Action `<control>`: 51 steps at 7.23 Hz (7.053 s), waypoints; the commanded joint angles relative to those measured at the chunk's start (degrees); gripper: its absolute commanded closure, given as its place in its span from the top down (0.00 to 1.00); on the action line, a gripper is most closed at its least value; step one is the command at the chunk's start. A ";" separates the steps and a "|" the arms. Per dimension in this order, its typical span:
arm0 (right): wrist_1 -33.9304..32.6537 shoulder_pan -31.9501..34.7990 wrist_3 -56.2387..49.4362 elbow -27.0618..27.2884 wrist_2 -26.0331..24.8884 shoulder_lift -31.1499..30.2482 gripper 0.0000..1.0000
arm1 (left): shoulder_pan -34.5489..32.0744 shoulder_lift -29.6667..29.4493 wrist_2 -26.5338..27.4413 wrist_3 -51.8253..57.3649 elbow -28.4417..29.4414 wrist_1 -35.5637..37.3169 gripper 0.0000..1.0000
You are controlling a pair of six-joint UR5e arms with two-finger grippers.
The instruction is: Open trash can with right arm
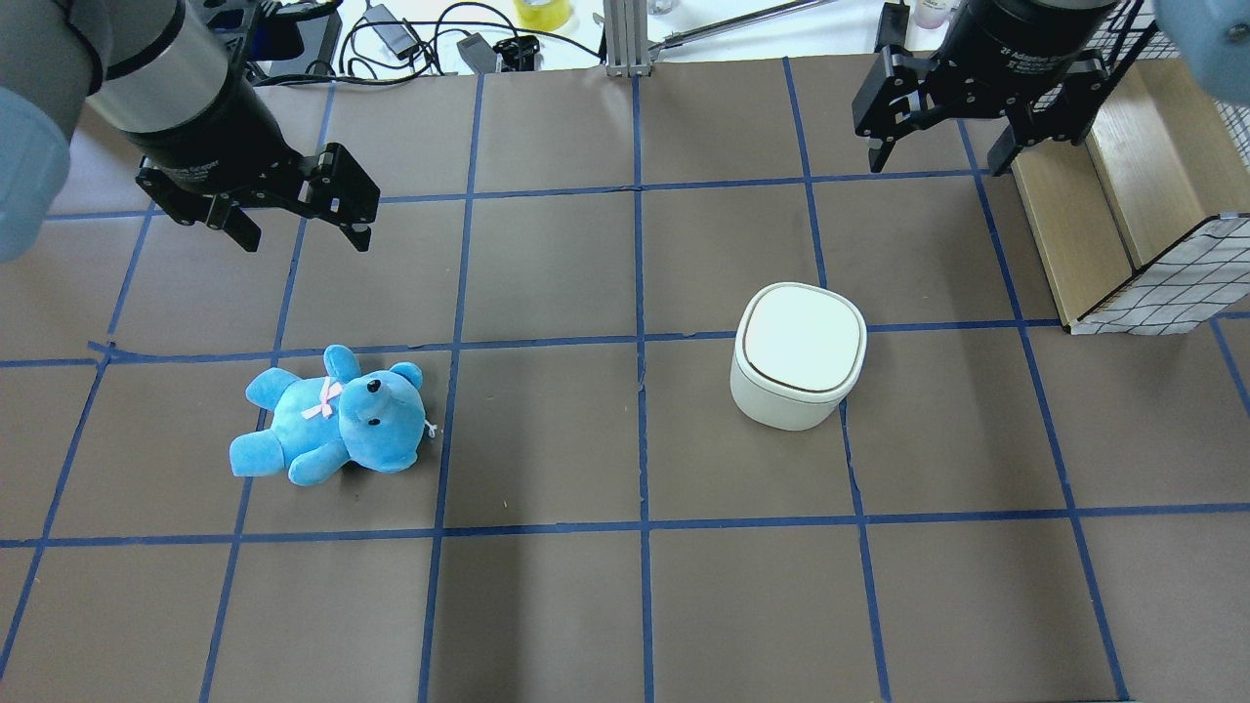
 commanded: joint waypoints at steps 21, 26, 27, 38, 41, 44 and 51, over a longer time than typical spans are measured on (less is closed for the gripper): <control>-24.36 4.60 3.78 20.21 -1.11 7.46 0.00 | 0.00 -0.01 0.00 0.00 0.00 0.00 1.00; -18.63 4.60 2.90 19.41 -0.15 7.89 0.00 | 0.00 -0.01 0.00 0.00 0.00 0.00 1.00; -18.72 4.60 2.55 19.67 -0.15 8.16 0.00 | 0.00 -0.01 -0.09 0.00 0.00 0.00 1.00; -19.16 4.60 1.93 20.20 -0.06 9.21 0.00 | 0.00 -0.01 0.00 0.00 0.00 0.00 1.00; -16.19 4.60 2.90 18.62 -0.41 8.43 0.00 | 0.00 -0.01 0.00 0.00 0.00 0.00 1.00; 0.56 4.69 3.33 6.71 -0.76 7.37 0.00 | 0.00 -0.01 0.00 0.00 0.00 0.00 1.00; 3.90 0.93 -3.05 -5.03 -0.42 5.26 1.00 | 0.00 -0.01 0.00 0.00 0.00 0.00 1.00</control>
